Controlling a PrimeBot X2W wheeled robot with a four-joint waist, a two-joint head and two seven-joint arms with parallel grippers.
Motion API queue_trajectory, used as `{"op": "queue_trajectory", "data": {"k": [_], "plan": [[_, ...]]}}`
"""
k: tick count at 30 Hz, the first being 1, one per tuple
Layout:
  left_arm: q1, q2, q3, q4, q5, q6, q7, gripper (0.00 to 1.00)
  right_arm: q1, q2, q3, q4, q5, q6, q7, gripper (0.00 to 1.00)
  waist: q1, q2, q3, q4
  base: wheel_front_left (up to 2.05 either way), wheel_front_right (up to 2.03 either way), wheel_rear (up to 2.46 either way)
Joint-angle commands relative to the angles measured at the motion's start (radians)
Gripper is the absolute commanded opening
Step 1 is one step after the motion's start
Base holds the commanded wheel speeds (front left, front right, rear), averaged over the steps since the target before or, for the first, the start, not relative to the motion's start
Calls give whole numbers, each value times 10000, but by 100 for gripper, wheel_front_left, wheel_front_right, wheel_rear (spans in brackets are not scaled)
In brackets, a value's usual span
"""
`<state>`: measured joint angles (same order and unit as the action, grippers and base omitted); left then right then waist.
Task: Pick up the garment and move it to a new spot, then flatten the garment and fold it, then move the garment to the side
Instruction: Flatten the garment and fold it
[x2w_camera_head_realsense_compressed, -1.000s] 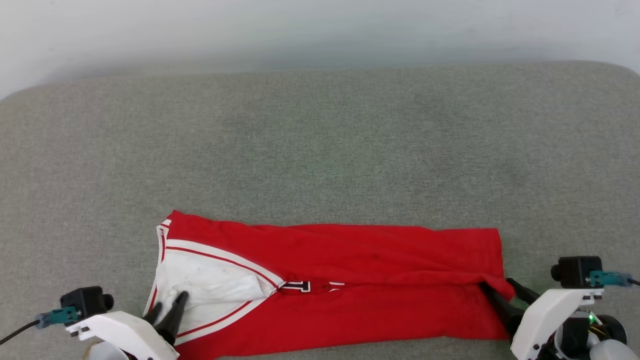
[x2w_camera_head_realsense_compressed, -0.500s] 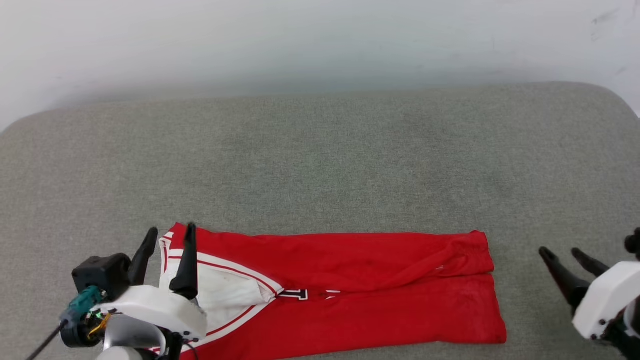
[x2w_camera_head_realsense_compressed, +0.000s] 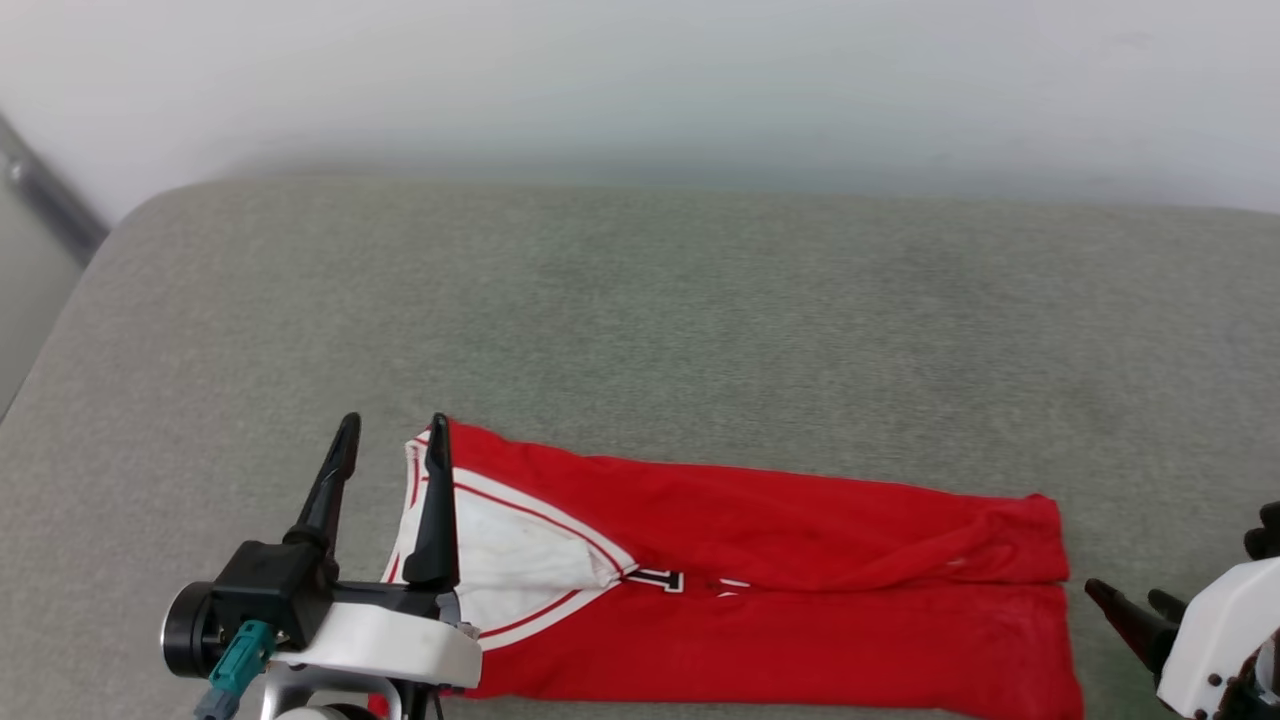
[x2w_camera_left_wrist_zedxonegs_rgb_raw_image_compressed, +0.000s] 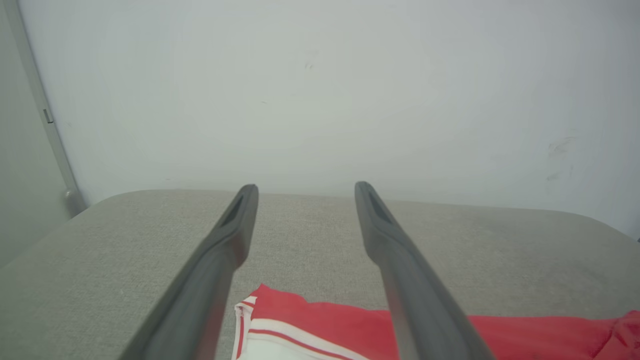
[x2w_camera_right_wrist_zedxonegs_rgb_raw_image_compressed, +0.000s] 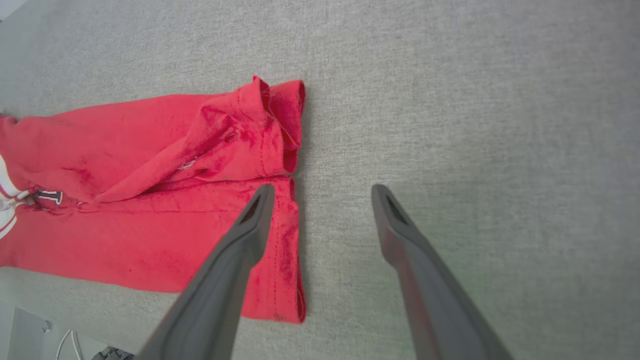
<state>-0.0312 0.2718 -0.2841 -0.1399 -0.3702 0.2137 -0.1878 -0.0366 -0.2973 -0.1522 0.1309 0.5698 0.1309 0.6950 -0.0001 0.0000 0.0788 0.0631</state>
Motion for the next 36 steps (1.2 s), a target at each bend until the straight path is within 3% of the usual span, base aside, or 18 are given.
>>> {"op": "queue_trajectory", "data": {"k": [1,6,13,14,15,16,27,36], "plan": [[-71,-21,-40,-113,84,1,-23,100,-115,133,-30,203,55,-4,-53,100,1,0,239,395,0,0,0],[-390,-99,-282,-285,228,-87,-74,100,-634,220,66,1087,498,-4,-162,100,1,0,707,978,0,0,0],[-574,-237,-377,-172,207,-57,-223,100,-896,280,584,2325,998,-9,99,100,1,0,1097,1274,0,0,0],[-581,-259,-390,-148,207,-53,-258,100,-866,341,706,2508,1060,-9,225,49,1,0,1112,1289,0,0,0],[-586,-275,-399,-136,196,-62,-289,100,-832,387,849,2637,1102,-9,348,15,1,0,1112,1297,0,0,0],[-566,-274,-403,-103,193,-58,-290,100,-739,454,971,2747,1187,-7,499,0,1,0,1102,1298,0,0,0],[-492,-56,-372,-12,234,-27,-246,100,-815,118,1232,1476,900,-4,371,0,1,0,582,797,0,0,0],[-228,196,-324,-210,282,64,-65,100,-1090,-363,618,770,422,-7,395,0,1,0,139,-74,0,0,0]]}}
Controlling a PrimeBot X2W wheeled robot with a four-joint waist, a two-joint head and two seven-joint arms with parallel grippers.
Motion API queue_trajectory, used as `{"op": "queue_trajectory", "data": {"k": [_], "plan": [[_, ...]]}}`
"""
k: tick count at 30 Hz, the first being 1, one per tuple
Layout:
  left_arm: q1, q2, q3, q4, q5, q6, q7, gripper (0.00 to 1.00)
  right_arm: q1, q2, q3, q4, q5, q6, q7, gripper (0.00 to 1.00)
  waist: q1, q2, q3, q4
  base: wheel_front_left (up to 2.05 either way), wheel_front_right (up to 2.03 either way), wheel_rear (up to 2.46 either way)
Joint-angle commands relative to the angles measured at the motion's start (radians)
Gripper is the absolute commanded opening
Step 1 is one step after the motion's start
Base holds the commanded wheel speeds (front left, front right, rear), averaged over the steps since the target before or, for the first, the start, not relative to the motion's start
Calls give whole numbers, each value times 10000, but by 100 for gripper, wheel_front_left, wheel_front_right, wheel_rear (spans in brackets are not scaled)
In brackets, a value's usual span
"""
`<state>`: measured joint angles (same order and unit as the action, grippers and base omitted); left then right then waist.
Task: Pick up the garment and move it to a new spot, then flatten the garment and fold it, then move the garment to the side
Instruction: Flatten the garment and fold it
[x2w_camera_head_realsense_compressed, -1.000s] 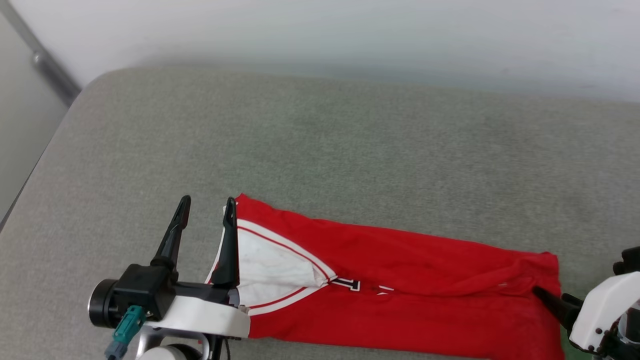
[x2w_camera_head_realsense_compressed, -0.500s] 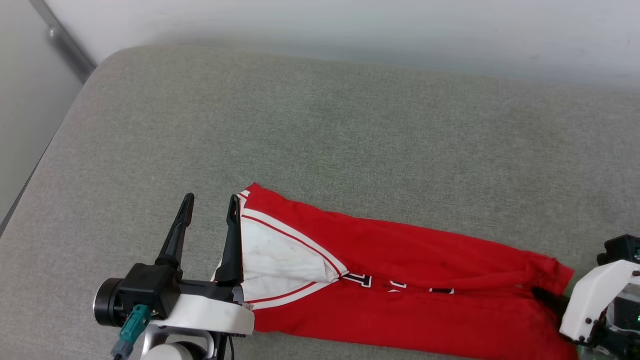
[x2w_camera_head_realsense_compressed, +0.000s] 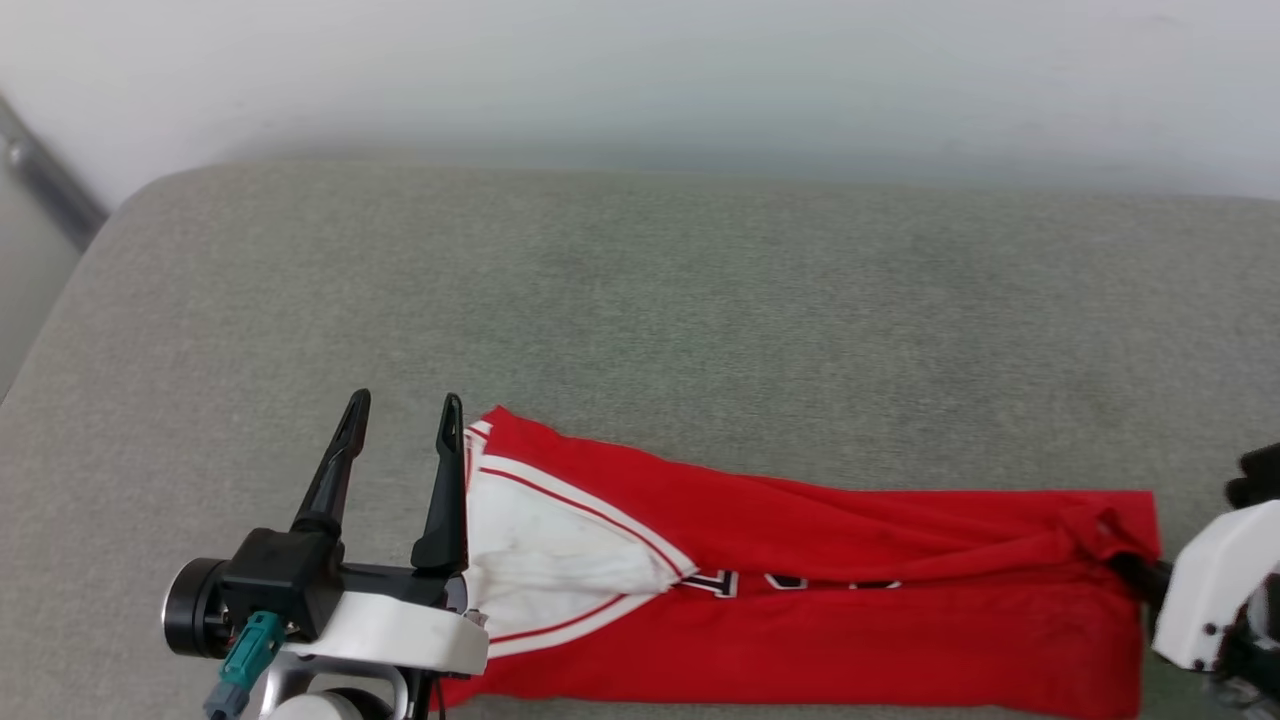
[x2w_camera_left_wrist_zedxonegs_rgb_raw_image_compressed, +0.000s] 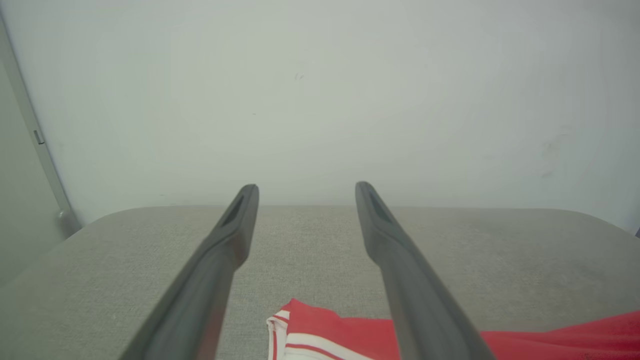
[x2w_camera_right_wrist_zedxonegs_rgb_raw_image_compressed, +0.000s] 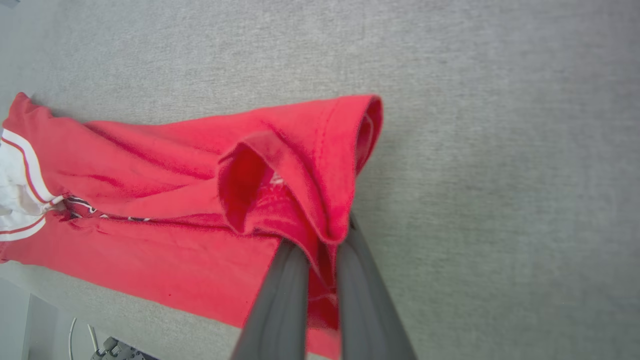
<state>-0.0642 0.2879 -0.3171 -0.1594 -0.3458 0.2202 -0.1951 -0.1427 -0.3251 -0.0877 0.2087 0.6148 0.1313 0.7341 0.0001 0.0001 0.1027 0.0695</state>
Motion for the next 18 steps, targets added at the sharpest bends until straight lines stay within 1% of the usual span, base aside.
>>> {"op": "queue_trajectory", "data": {"k": [1,6,9,10,13,18], "plan": [[131,54,23,-49,32,19,40,100,-30,-142,-146,-41,-60,-9,2,0,-1,-1,-125,-247,0,0,0],[180,115,8,-199,27,67,126,100,137,-453,-1180,-30,-201,-9,127,0,-1,-1,-175,-638,0,0,0],[174,146,-7,-257,26,88,151,100,242,-473,-1828,-7,-173,-9,328,0,-1,-1,-161,-801,0,0,0],[165,152,-4,-272,26,87,161,100,214,-352,-2041,28,-41,-9,459,0,-1,-1,-148,-840,0,0,0],[141,164,-21,-290,22,107,167,100,89,282,-2524,163,687,-9,1229,0,-1,-1,-133,-915,0,0,0],[102,159,-73,-247,-36,82,188,100,-155,1852,-3436,545,2483,-8,3425,0,-1,-1,-163,-875,0,0,0]]}}
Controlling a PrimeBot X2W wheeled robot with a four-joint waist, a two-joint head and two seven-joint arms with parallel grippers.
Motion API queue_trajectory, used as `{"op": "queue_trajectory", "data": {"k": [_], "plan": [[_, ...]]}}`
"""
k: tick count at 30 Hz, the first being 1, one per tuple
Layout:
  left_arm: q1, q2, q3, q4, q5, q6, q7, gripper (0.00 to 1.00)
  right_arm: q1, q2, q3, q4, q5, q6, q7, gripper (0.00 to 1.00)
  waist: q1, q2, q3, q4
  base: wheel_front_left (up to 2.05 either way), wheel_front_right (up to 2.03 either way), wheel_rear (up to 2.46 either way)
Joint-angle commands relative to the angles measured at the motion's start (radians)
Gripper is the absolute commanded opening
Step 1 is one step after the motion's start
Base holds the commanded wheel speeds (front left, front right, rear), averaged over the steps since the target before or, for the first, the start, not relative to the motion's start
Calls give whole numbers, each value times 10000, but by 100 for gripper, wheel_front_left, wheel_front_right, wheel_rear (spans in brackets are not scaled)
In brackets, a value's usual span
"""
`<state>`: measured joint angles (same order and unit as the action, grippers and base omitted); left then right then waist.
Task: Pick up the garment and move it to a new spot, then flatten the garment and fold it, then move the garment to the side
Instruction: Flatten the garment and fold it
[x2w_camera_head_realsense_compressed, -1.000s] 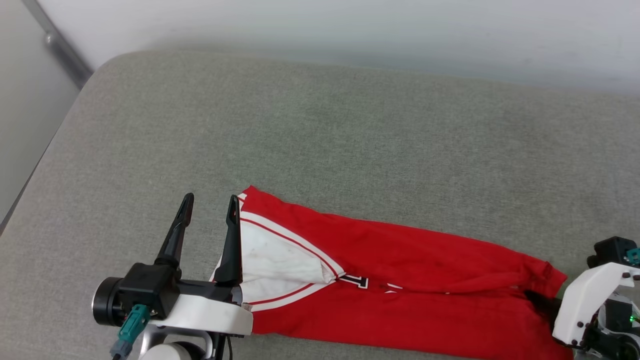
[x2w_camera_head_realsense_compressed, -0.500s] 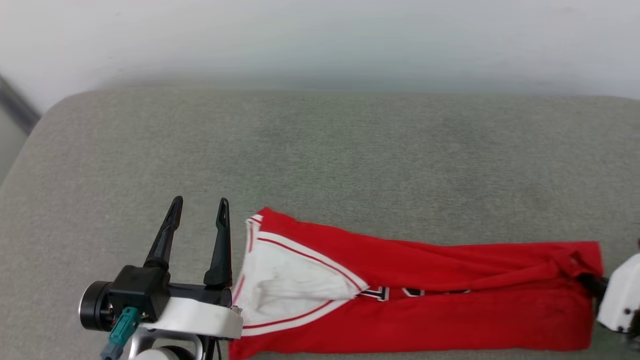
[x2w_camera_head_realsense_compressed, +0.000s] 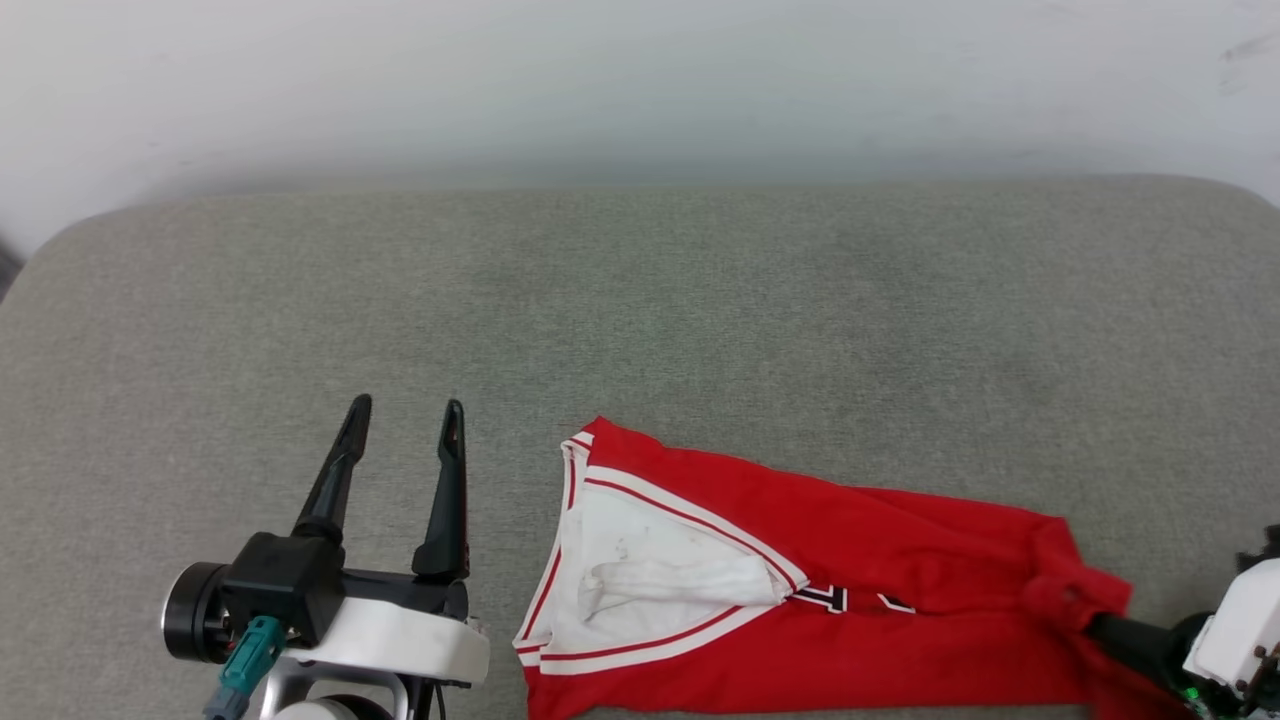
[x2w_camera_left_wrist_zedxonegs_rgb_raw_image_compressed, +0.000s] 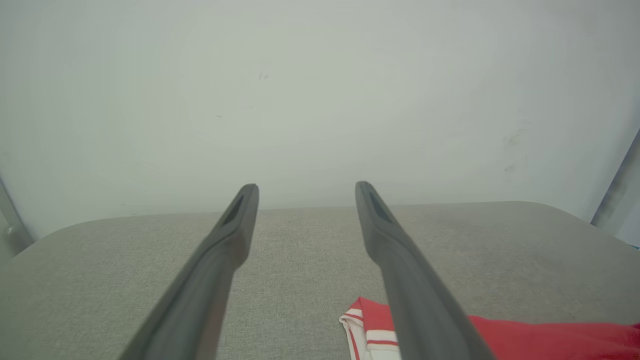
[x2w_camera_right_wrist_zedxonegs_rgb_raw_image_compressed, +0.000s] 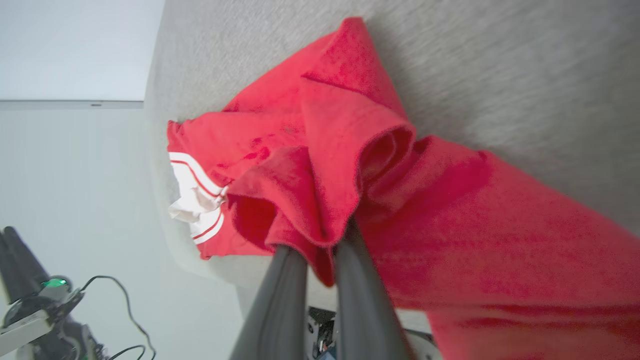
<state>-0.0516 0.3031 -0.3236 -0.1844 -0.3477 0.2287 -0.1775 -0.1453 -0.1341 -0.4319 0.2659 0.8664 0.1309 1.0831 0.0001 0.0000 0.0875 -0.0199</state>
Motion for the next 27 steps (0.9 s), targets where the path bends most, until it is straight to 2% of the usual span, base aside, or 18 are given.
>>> {"op": "queue_trajectory", "data": {"k": [1,4,6,9,12,21,27], "plan": [[-34,5,-27,12,-27,-16,19,100,-184,191,-177,50,314,-4,327,0,-1,0,-23,63,0,0,0],[-85,-11,-68,37,-47,-22,26,100,-423,712,-564,273,1396,-4,1344,0,-1,0,-53,233,0,0,0],[-125,1,-82,44,-59,-28,42,100,-651,818,-638,466,2127,-4,1852,0,-1,0,-55,372,0,0,0],[-172,-21,-134,72,-71,-61,50,100,-904,862,18,1019,3501,-4,2016,0,-1,0,-39,628,0,0,0],[-260,-101,-208,120,-119,-119,11,100,-1161,842,984,1231,4314,-4,1550,0,-1,0,11,924,0,0,0],[-666,-445,-462,395,-225,-278,-232,100,-2048,843,4165,1276,5288,-4,-419,0,-1,0,557,1930,0,0,0],[-1062,-790,-698,709,-264,-490,-486,100,-3028,838,5383,1530,4270,-4,-2125,0,-1,0,1262,2401,0,0,0]]}}
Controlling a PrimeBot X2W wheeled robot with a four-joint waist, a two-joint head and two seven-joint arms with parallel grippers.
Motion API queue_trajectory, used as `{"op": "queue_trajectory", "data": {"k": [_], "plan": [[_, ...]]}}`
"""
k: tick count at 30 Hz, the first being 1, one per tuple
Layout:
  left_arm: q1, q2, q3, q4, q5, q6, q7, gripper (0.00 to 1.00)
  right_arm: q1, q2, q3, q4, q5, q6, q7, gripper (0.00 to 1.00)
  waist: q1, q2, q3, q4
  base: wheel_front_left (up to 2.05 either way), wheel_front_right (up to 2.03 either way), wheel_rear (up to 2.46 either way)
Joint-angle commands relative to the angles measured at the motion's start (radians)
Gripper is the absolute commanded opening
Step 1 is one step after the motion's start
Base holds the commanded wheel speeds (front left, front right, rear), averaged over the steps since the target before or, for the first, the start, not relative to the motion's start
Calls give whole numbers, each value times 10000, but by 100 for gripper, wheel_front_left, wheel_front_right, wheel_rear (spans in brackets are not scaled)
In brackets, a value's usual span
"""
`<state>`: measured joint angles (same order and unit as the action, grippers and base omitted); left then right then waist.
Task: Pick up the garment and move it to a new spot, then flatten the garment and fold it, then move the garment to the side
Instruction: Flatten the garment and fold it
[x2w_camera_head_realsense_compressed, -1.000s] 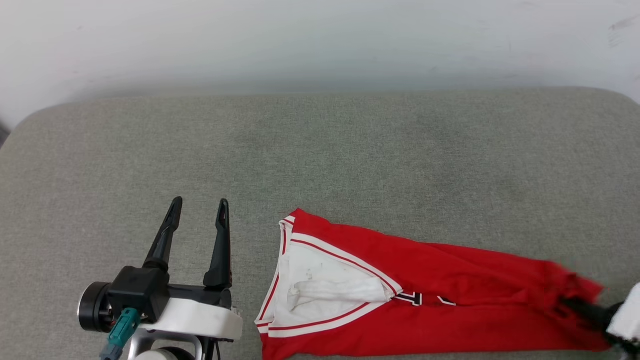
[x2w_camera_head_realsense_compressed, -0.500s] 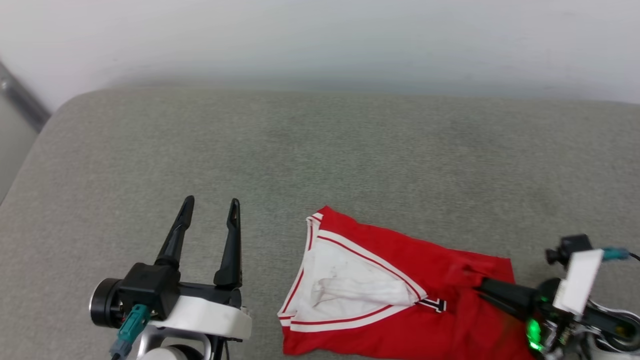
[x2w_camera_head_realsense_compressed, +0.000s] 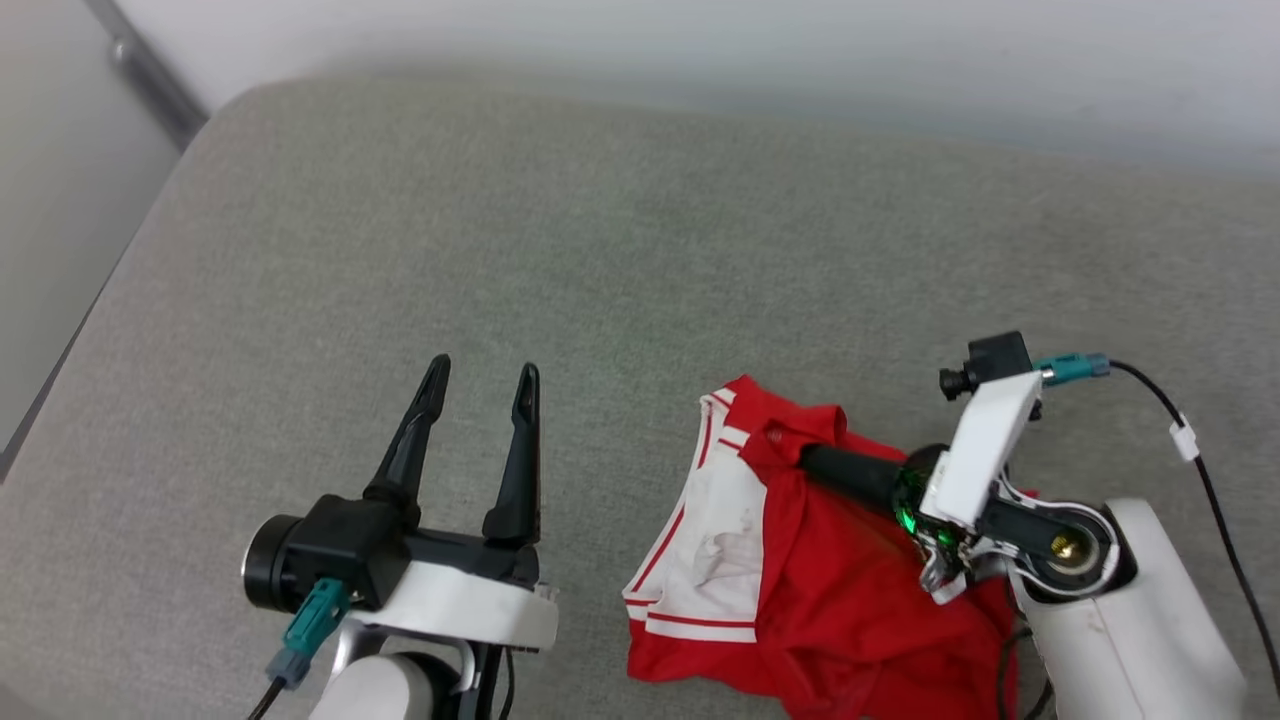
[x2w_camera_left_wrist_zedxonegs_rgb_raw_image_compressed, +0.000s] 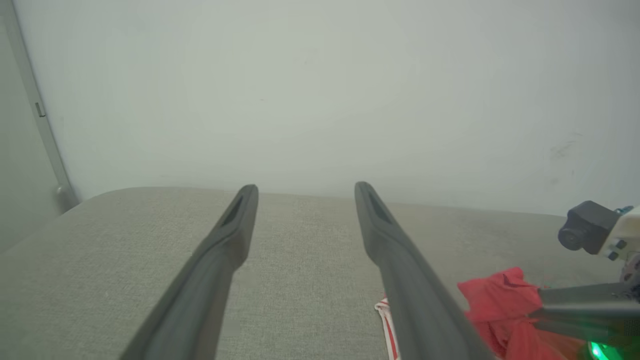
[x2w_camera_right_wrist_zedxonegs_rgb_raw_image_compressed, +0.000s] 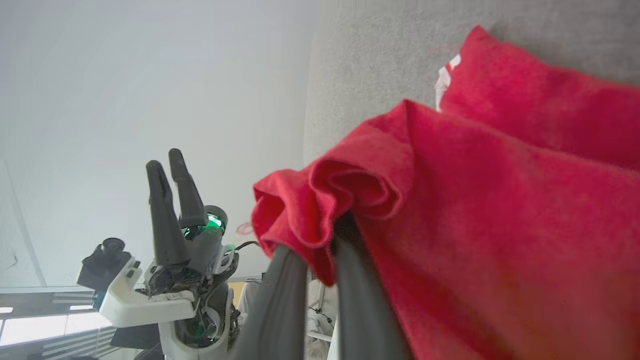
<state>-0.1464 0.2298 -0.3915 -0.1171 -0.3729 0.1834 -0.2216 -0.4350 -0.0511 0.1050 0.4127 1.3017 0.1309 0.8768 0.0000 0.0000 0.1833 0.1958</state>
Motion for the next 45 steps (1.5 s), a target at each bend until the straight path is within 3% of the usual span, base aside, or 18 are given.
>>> {"op": "queue_trajectory", "data": {"k": [1,2,3,4,5,6,11,16,21,25,31,39,45], "plan": [[-179,-102,-37,111,-21,-64,-90,100,-236,8,147,144,-376,-3,-307,0,0,0,401,290,0,0,0],[-239,-137,-48,167,-36,-92,-123,100,-345,6,213,253,-763,-4,-676,0,0,0,539,331,0,0,0],[-301,-177,-50,234,-48,-135,-159,100,-406,-11,330,406,-1140,-4,-952,9,0,0,634,354,0,0,0],[-332,-222,-55,320,-46,-144,-198,100,-421,-23,485,543,-1470,-4,-1184,42,0,0,695,365,0,0,0],[-360,-265,-59,387,-54,-167,-226,100,-437,-24,610,704,-1777,-4,-1440,93,0,0,745,362,0,0,0],[-398,-290,-65,476,-71,-204,-246,100,-472,-42,776,796,-2089,-3,-1653,100,0,0,789,354,0,0,0],[-462,-350,-34,676,-24,-245,-315,100,-418,-126,1547,1103,-2741,-4,-2031,100,0,0,795,216,0,0,0],[-419,-246,72,847,-29,-277,-372,100,-450,-736,2713,226,-3423,-4,-2810,100,0,0,497,-159,0,0,0],[-180,-74,242,905,-102,-156,-346,100,-216,-1890,3958,-1322,-4373,-4,-3924,100,0,0,36,-701,0,0,0],[102,26,424,892,-173,23,-307,100,117,-2774,4265,-2199,-5453,-4,-5038,100,0,0,-320,-1226,0,0,0],[558,231,780,920,-371,243,-308,100,1235,-3211,2733,-2643,-7285,-4,-6645,100,0,0,-769,-1899,0,0,0],[1171,446,1216,996,-502,576,-334,100,3031,-2291,-519,-3503,-8997,-4,-8327,100,0,0,-1352,-2380,0,0,0],[1797,634,1358,1073,-540,741,-348,100,4170,-1689,-1398,-4525,-9632,-4,-8776,100,0,0,-1842,-2493,0,0,0]]}}
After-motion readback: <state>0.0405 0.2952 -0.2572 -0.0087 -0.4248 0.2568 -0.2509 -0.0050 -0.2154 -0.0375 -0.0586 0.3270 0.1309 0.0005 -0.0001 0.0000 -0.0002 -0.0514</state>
